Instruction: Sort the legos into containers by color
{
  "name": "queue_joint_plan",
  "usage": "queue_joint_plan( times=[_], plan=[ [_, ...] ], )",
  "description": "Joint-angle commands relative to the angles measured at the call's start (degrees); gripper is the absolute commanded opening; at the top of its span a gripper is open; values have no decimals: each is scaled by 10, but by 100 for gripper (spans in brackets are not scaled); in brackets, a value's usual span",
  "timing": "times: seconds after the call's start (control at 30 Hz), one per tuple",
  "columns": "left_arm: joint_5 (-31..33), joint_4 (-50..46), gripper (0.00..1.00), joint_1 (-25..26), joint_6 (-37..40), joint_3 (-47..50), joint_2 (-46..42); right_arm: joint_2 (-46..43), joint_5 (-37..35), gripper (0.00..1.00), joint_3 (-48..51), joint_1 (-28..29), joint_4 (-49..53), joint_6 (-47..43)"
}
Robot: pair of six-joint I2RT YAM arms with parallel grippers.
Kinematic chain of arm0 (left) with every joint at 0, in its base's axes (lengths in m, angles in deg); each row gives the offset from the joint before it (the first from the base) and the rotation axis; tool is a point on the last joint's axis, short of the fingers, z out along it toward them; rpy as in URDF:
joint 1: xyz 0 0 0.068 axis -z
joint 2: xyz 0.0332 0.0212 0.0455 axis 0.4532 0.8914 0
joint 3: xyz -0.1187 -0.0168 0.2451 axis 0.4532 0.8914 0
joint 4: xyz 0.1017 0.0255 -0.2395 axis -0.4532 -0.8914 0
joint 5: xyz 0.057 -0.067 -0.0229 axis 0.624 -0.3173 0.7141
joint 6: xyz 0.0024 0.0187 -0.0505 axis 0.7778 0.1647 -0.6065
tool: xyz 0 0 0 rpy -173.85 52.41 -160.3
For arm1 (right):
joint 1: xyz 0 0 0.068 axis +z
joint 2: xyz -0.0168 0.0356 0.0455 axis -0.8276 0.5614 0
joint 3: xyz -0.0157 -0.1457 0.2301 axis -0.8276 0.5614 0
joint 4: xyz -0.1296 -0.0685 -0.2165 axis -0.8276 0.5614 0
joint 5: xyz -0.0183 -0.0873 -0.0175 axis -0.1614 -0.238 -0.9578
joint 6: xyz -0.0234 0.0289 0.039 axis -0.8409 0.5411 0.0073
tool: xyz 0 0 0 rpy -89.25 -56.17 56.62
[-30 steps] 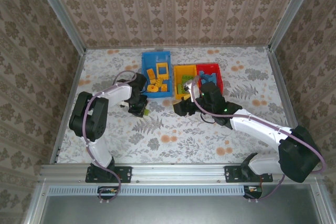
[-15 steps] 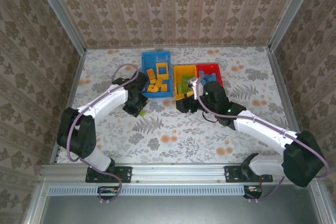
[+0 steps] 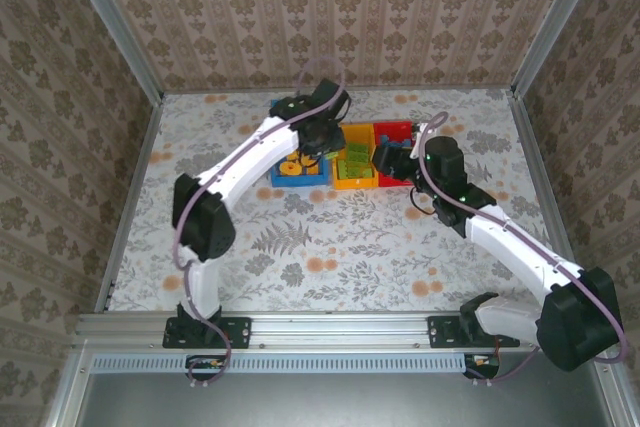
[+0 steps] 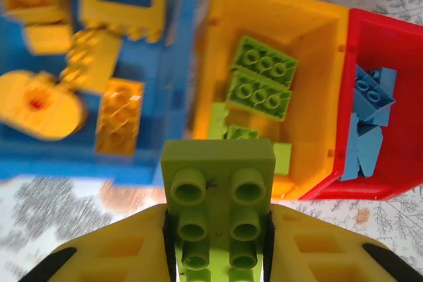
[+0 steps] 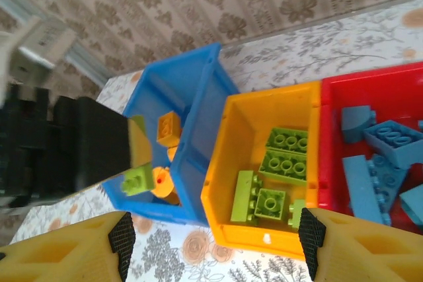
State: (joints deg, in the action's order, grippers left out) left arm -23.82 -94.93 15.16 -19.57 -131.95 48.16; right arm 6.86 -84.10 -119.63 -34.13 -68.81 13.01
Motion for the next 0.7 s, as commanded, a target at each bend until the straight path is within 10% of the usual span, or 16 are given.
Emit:
queue_joint_plan(
  times=[0.0, 0.67],
  plan=[
    [-1, -22, 35, -3, 89, -94, 71, -17, -17, 70, -16, -10, -2, 43],
    [12, 36, 37, -20, 143, -236, 260, 64, 93, 71, -50, -39, -27, 86]
  ],
)
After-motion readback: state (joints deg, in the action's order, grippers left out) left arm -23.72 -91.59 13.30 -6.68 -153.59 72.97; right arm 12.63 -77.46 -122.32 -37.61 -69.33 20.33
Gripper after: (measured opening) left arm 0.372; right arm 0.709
